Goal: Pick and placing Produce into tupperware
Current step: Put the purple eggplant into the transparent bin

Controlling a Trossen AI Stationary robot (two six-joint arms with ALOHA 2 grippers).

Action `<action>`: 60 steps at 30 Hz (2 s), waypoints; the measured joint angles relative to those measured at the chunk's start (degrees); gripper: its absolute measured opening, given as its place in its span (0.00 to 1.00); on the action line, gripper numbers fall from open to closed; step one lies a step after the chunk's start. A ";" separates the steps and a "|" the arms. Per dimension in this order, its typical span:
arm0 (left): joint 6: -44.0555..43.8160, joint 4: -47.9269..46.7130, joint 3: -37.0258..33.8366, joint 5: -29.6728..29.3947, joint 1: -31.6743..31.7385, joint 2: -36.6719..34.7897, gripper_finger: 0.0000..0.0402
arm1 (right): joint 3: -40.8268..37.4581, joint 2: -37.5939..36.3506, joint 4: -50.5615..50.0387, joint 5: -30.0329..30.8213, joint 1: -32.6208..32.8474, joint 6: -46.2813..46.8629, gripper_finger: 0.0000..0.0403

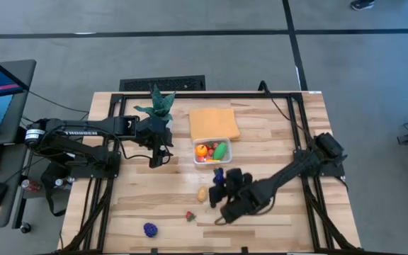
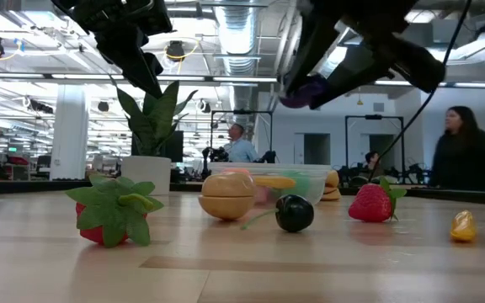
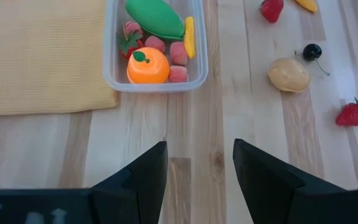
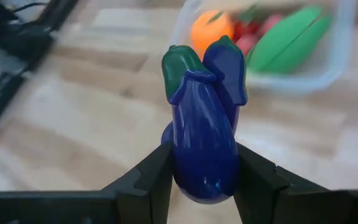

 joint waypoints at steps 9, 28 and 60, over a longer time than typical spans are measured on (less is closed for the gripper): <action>0.46 0.40 0.00 -0.20 0.00 -0.01 0.43 | 0.00 -3.13 -10.53 -2.85 -8.13 -5.11 0.32; 1.55 0.37 0.00 -0.25 0.00 -0.01 0.43 | 0.00 -3.76 -3.67 -22.39 -25.76 -30.89 0.32; 0.91 3.12 0.00 -1.04 0.00 -0.01 0.43 | -0.04 -1.08 5.27 -29.69 -27.44 -35.98 0.32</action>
